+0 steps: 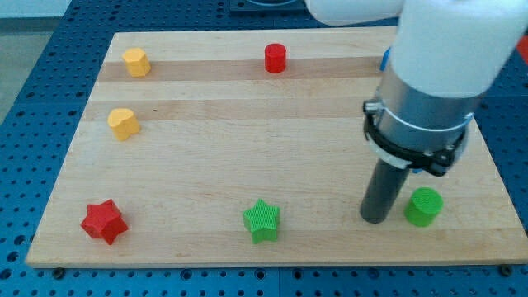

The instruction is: Move the green circle towards the bottom right

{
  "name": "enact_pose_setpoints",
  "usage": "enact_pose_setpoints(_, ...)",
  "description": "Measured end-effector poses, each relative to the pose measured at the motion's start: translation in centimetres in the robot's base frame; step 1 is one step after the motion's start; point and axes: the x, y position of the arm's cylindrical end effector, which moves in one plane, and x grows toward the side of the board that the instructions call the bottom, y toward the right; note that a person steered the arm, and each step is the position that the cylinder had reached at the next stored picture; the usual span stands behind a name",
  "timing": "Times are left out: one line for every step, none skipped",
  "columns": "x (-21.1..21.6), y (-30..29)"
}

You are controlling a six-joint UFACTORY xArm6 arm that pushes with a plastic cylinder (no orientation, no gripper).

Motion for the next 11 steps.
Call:
enact_pose_setpoints(-1.2, -0.1)
enact_pose_setpoints(-1.4, 3.2)
enact_pose_setpoints(-1.4, 4.6)
enact_pose_setpoints(-1.4, 5.7)
enact_pose_setpoints(-0.8, 5.7)
enact_pose_setpoints(-3.2, 5.7)
enact_pose_setpoints(-4.3, 6.4)
enact_pose_setpoints(-4.3, 7.0)
enact_pose_setpoints(-4.2, 8.0)
enact_pose_setpoints(-3.8, 8.0)
enact_pose_setpoints(-1.5, 8.0)
